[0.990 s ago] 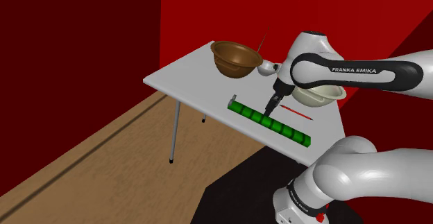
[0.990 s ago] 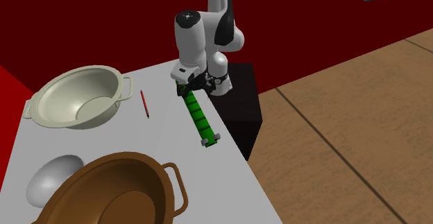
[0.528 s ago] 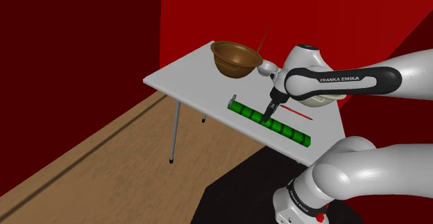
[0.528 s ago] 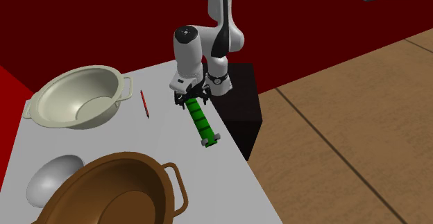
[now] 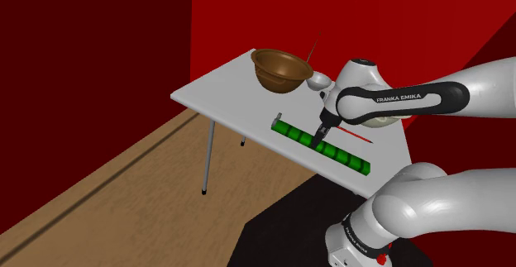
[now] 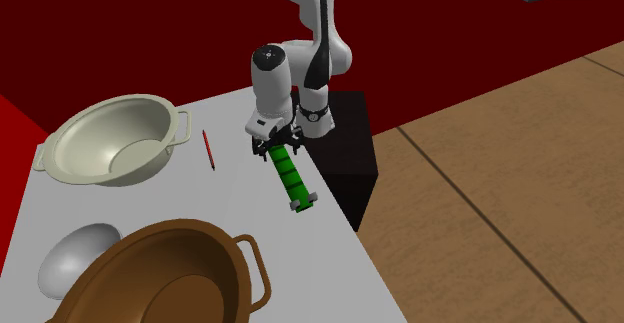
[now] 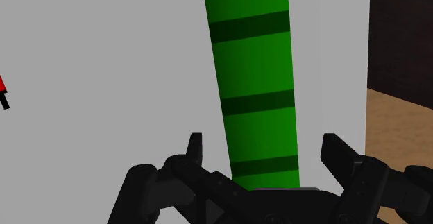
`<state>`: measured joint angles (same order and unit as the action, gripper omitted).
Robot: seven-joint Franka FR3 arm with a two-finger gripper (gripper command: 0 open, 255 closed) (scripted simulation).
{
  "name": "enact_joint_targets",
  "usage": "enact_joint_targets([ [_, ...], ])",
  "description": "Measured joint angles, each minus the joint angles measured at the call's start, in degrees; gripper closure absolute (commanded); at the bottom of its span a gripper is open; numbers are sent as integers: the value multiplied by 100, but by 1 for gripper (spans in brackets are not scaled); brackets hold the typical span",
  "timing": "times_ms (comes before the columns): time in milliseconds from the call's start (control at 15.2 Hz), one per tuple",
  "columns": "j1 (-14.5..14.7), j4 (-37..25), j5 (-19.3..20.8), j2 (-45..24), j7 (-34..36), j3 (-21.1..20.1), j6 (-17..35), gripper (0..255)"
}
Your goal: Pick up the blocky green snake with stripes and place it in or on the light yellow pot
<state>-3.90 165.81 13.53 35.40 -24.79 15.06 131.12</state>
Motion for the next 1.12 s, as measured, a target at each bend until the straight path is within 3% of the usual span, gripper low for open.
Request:
enact_joint_targets([
  [66, 0, 0, 0, -1, 0, 0, 2, 0],
  [132, 0, 0, 0, -1, 0, 0, 2, 255],
  [792, 1, -1, 3, 0, -4, -1, 2, 255],
  [1122, 18, -176, -60, 264, -7, -64, -438, 255],
])
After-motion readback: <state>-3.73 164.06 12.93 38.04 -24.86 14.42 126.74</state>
